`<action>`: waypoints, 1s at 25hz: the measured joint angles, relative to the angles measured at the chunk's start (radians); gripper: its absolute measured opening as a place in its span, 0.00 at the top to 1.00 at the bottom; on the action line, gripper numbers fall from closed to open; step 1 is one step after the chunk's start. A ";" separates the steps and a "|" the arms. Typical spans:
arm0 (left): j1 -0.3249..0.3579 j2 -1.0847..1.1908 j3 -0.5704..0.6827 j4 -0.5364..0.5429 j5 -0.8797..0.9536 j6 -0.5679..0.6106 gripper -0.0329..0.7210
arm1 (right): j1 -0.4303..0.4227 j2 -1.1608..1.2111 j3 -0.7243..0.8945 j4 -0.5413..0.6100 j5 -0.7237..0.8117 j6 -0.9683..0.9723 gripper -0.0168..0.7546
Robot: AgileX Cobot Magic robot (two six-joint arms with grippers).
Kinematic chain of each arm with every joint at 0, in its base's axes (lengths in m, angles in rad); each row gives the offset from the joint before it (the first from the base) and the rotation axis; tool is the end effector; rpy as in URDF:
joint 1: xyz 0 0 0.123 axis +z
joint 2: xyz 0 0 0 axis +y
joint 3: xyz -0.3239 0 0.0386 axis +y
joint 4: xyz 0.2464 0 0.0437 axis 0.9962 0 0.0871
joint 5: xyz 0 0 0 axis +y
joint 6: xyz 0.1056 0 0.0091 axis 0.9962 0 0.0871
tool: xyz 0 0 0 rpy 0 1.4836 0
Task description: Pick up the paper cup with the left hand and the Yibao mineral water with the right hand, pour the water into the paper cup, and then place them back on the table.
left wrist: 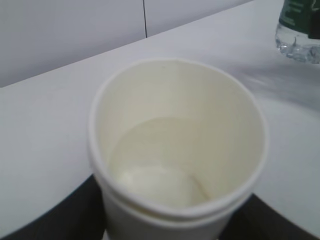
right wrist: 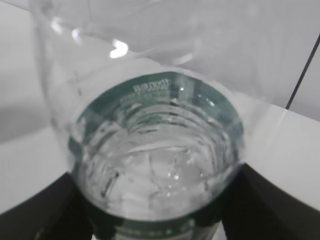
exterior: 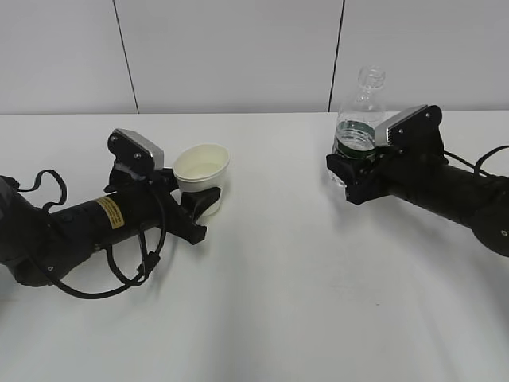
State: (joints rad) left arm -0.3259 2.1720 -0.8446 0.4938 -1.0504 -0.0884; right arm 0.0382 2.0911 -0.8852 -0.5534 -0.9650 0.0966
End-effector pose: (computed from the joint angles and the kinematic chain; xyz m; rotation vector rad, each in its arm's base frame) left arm 0.3750 -0.1727 0.1160 0.7359 1.6671 -0.4924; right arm 0.4143 0.0616 0.1482 -0.5583 1.6966 0.2559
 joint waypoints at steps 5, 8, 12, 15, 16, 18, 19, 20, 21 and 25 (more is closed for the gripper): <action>0.000 0.002 0.000 -0.001 0.003 -0.003 0.40 | 0.000 0.000 0.000 -0.006 0.009 0.000 0.36; 0.000 0.029 0.000 -0.005 -0.017 -0.007 0.40 | 0.000 0.000 0.000 -0.012 0.010 0.000 0.36; 0.001 0.087 -0.002 -0.014 -0.102 -0.035 0.40 | 0.000 0.000 0.000 -0.019 0.010 0.000 0.36; 0.002 0.102 -0.003 -0.019 -0.132 -0.040 0.40 | 0.000 0.000 0.000 -0.021 0.010 0.000 0.36; 0.002 0.102 -0.003 -0.019 -0.133 -0.040 0.40 | 0.000 0.000 0.000 -0.027 0.010 0.000 0.36; 0.002 0.102 -0.003 -0.017 -0.133 -0.040 0.38 | 0.000 0.000 0.000 -0.038 0.010 0.000 0.36; 0.002 0.102 -0.003 -0.014 -0.133 -0.040 0.36 | 0.000 0.000 0.000 -0.040 0.010 0.000 0.36; 0.002 0.103 -0.003 -0.011 -0.132 -0.041 0.33 | 0.000 0.000 0.000 -0.043 0.011 0.000 0.36; 0.002 0.105 -0.003 -0.007 -0.126 -0.052 0.28 | 0.000 0.000 0.000 -0.045 0.013 0.000 0.36; 0.002 0.114 -0.003 0.021 -0.094 -0.095 0.15 | 0.000 0.000 0.000 -0.053 0.015 0.019 0.36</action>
State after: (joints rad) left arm -0.3240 2.2865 -0.8479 0.5151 -1.1445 -0.1833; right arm 0.0382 2.0911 -0.8852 -0.6065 -0.9501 0.1152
